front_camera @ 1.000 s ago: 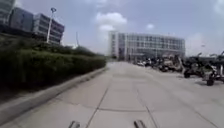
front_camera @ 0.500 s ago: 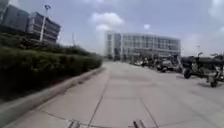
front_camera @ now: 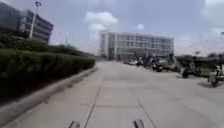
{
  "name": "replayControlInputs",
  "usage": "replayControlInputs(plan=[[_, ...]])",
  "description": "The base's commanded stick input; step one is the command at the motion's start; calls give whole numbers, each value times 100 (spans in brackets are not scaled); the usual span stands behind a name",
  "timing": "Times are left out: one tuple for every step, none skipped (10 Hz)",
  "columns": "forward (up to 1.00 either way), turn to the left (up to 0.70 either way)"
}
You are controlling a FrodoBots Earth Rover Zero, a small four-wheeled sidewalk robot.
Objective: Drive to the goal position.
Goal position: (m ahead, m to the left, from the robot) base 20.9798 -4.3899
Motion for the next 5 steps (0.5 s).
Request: replayControlInputs(plan=[[70, -13], [70, 0], [70, 0], [70, 0], [70, 0]])
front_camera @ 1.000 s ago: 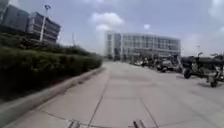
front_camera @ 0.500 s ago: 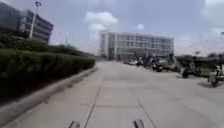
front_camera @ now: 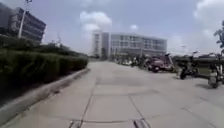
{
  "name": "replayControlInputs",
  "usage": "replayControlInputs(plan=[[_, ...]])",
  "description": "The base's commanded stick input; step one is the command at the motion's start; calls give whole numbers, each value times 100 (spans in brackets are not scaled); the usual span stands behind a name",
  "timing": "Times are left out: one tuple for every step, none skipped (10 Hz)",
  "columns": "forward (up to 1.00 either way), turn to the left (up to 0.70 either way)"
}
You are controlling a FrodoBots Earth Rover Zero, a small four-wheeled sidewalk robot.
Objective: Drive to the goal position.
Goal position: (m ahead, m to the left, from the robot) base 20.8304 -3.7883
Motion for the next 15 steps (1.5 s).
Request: replayControlInputs(plan=[[70, 0], [70, 0], [70, 0], [70, 0], [70, 0], [70, 0], [70, 0], [70, 0], [70, 0], [70, 0], [70, 0], [70, 0], [70, 0], [70, 0], [70, 0]])
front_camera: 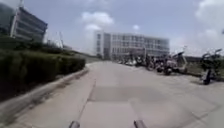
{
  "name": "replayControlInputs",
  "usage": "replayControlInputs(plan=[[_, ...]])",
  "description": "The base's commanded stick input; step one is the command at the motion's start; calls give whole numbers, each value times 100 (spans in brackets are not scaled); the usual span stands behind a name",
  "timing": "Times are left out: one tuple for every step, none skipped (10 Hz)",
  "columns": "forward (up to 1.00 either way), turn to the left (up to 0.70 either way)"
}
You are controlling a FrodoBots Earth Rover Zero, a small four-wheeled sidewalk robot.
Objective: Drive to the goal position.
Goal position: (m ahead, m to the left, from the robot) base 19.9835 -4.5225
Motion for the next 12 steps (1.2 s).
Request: replayControlInputs(plan=[[70, 0], [70, 0], [70, 0], [70, 0], [70, 0], [70, 0], [70, 0], [70, 0], [70, 0], [70, 0], [70, 0], [70, 0]])
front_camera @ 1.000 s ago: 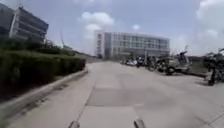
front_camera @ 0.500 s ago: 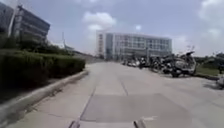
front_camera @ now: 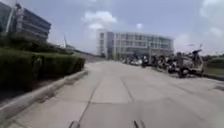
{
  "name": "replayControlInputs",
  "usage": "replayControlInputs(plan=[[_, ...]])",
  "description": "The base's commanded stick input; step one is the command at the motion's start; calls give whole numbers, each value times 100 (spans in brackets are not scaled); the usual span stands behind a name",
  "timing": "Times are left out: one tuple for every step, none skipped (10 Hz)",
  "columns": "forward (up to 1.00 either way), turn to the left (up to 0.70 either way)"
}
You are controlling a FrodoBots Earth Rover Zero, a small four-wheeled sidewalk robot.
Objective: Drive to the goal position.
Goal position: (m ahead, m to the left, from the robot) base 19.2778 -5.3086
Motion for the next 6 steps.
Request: replayControlInputs(plan=[[70, 0], [70, 0], [70, 0], [70, 0], [70, 0], [70, 0]])
